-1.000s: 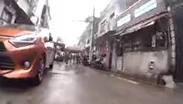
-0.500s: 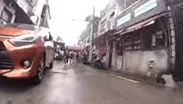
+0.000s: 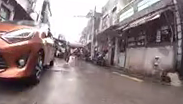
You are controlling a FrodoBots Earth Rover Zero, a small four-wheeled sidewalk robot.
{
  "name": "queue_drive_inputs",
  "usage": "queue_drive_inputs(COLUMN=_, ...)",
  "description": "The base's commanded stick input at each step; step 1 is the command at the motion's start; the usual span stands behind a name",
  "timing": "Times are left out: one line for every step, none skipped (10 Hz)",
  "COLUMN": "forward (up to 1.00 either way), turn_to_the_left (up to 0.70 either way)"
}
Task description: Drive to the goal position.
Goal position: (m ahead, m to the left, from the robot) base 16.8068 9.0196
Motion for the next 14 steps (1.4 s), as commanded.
queue_drive_inputs(forward=0.99, turn_to_the_left=0.00)
queue_drive_inputs(forward=0.99, turn_to_the_left=0.00)
queue_drive_inputs(forward=0.99, turn_to_the_left=0.00)
queue_drive_inputs(forward=0.99, turn_to_the_left=0.00)
queue_drive_inputs(forward=0.99, turn_to_the_left=0.00)
queue_drive_inputs(forward=0.84, turn_to_the_left=0.00)
queue_drive_inputs(forward=0.18, turn_to_the_left=0.00)
queue_drive_inputs(forward=0.00, turn_to_the_left=0.00)
queue_drive_inputs(forward=0.00, turn_to_the_left=0.00)
queue_drive_inputs(forward=0.00, turn_to_the_left=0.89)
queue_drive_inputs(forward=0.00, turn_to_the_left=1.00)
queue_drive_inputs(forward=0.41, turn_to_the_left=0.53)
queue_drive_inputs(forward=0.95, turn_to_the_left=0.00)
queue_drive_inputs(forward=0.99, turn_to_the_left=0.00)
